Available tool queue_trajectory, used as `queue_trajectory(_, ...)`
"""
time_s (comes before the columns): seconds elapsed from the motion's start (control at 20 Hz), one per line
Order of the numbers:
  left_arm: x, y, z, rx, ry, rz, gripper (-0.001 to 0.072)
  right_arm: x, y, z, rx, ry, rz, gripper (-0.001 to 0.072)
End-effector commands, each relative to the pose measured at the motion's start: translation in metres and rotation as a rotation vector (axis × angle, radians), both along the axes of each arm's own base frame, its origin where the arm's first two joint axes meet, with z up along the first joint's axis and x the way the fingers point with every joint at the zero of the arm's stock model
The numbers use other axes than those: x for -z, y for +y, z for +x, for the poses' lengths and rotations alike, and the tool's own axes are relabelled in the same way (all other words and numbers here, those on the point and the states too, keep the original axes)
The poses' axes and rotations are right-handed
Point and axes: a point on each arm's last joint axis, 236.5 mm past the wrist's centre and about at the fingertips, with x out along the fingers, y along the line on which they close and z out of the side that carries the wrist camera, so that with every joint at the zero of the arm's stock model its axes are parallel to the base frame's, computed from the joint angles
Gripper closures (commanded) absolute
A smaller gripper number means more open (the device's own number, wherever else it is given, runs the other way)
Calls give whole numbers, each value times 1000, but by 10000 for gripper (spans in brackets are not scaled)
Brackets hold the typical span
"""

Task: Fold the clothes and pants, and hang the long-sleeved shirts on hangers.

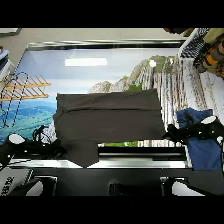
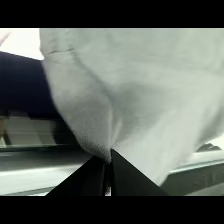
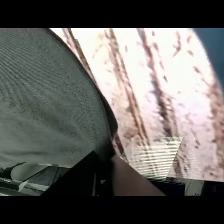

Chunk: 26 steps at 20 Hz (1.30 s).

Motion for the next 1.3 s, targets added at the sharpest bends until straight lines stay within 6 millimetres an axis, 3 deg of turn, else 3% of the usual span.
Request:
queue_trajectory(0.0, -18, 5, -1, 37, 35, 6, 691, -16, 7, -6, -12, -1, 23, 678)
queue_trajectory(0.35, -68, 8, -32, 31, 107, 44, 691, -66, -13, -59, -84, 49, -148, 678)
queue_trajectory(0.45, -79, 3, -35, 25, 80, 33, 691, -83, -11, -60, -80, -10, -174, 678)
queue_trajectory(0.5, -84, -1, -27, 17, 38, 15, 690, -91, -10, -56, -70, -58, -185, 678)
queue_trajectory(0.6, -93, -4, 8, -22, -98, -9, 691, -101, -9, -39, -56, -162, -200, 678)
queue_trajectory(0.75, -112, -5, 72, -93, -290, -54, 692, -118, -4, 16, -33, -415, -179, 678)
queue_trajectory(0.9, -128, -8, 134, -116, -432, -142, 692, -120, -16, 60, 61, -532, -183, 678)
queue_trajectory(1.05, -124, -7, 177, -117, -431, -205, 691, -114, -15, 94, 119, -581, -109, 678)
queue_trajectory(1.25, -103, 1, 224, -114, -384, -219, 691, -89, -25, 131, 200, -567, -48, 678)
